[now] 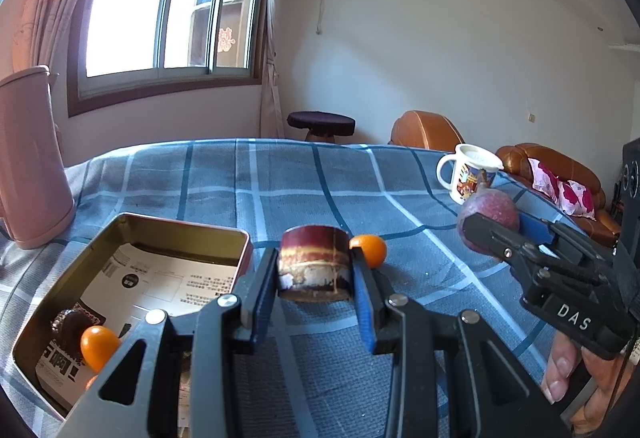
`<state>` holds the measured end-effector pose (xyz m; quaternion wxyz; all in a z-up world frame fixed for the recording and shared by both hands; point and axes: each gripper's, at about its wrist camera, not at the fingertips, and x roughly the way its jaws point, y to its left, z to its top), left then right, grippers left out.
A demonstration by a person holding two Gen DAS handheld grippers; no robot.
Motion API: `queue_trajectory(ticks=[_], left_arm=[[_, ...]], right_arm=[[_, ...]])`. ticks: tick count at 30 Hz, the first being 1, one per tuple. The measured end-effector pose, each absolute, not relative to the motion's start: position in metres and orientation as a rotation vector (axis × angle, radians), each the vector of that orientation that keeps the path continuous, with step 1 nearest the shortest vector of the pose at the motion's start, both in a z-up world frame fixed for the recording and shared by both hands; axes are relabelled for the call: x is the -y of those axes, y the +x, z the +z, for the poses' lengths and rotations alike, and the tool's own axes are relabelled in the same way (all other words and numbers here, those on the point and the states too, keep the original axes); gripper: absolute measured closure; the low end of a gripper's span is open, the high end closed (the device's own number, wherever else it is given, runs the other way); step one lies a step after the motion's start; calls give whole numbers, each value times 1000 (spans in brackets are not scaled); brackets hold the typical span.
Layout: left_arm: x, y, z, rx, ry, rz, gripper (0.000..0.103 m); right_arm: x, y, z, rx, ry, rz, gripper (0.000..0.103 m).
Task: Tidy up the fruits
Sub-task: 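Carry the pastry in the left tool while the right tool carries the purple fruit over the tin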
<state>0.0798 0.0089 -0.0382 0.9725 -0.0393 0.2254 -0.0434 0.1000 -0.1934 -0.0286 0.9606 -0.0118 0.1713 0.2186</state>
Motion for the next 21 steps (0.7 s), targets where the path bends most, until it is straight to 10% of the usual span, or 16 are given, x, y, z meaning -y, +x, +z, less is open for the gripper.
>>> queue_trajectory(ticks=[21], left_arm=[[-5,63,-32,-368,-38,-45,66]], right_arm=[[193,85,-24,-271,-47,429,48]])
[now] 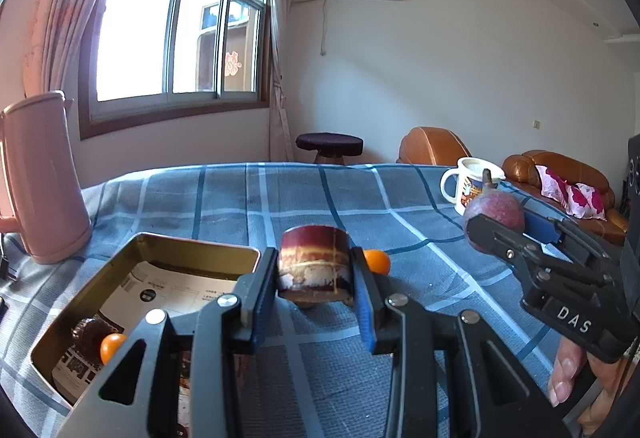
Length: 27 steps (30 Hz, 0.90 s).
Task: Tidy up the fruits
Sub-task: 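Carry the pastry in the left tool while the right tool carries the purple fruit over the tin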
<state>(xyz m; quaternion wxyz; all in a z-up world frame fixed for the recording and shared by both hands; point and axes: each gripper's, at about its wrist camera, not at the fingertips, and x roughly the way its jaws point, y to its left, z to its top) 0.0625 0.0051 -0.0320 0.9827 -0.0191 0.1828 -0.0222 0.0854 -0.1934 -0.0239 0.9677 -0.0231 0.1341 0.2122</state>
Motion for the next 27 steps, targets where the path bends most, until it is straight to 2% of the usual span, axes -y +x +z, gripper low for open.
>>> queue_trajectory(ticks=[27], left_arm=[[-9,46,-28,-320,-24,-25,66]], right_arm=[[188,71,-22,-227,-71,445,48]])
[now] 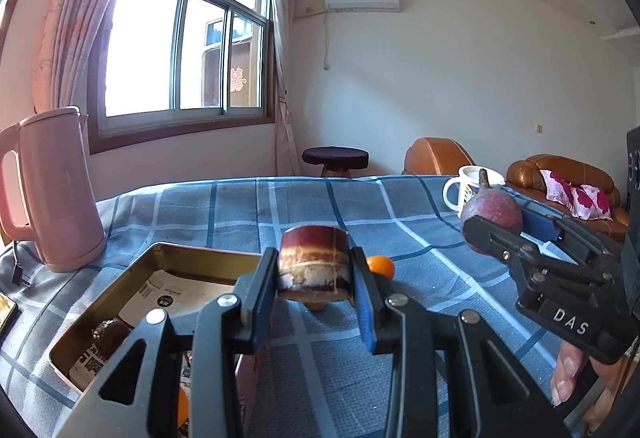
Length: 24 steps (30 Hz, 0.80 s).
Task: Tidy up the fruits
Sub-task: 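Carry the pastry in the left tool while the right tool carries the purple fruit over the tin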
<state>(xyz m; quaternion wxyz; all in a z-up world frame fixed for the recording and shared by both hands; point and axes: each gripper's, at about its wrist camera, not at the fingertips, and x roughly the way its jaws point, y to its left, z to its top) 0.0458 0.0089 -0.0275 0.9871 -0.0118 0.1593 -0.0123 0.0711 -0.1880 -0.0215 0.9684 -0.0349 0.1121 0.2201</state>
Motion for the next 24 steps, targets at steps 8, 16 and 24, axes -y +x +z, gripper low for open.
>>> queue_trajectory(ticks=[8,16,24], left_arm=[[-11,45,-28,-332,-33,-26,66],[-18,45,-29,-351,-57,-18,66],[-27,45,-30,-366,-70,-10,66]], right_arm=[[183,70,-22,-231,-70,455,48],[171,68,-22,-233,-87,471,48],[157,69,-23,-238,-114,487,48]])
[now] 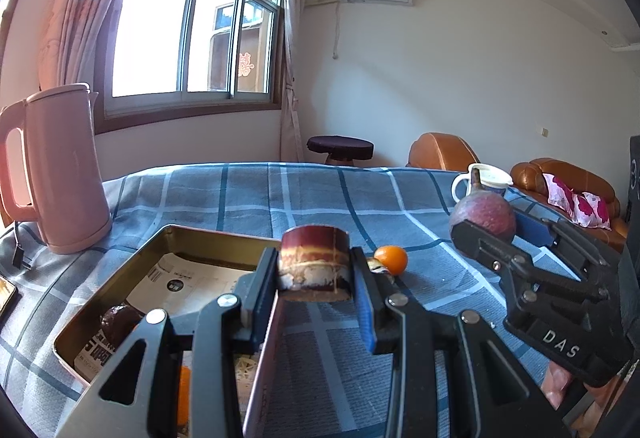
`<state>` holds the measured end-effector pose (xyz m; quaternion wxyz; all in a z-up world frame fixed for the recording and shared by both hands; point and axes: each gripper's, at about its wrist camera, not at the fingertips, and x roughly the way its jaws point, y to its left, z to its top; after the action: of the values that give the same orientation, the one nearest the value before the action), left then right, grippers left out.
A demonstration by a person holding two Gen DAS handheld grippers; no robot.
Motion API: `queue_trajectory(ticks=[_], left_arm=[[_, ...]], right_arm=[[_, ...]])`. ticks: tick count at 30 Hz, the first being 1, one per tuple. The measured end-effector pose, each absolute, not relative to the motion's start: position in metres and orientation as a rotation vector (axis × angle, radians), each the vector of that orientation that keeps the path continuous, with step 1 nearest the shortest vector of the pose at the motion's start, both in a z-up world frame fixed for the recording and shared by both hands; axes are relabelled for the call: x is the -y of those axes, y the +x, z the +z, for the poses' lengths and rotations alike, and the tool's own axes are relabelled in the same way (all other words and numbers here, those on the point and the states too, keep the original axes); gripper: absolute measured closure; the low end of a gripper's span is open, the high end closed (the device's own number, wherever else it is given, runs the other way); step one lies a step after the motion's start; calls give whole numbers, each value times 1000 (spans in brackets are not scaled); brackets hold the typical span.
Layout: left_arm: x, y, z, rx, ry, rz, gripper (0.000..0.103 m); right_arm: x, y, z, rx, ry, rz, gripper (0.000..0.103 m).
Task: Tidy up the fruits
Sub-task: 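Carry the pastry in the left tool while the right tool carries the purple fruit over the tin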
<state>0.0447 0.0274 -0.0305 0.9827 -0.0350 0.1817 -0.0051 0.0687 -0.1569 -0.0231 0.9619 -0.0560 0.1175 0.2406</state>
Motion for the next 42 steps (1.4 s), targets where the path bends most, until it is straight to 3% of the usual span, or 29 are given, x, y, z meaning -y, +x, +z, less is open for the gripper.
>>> queue_trajectory(ticks=[42], left_arm=[[-111,37,-35,-433,-133,151,66]], right_arm=[[55,66,-25,-297,-250,653,48]])
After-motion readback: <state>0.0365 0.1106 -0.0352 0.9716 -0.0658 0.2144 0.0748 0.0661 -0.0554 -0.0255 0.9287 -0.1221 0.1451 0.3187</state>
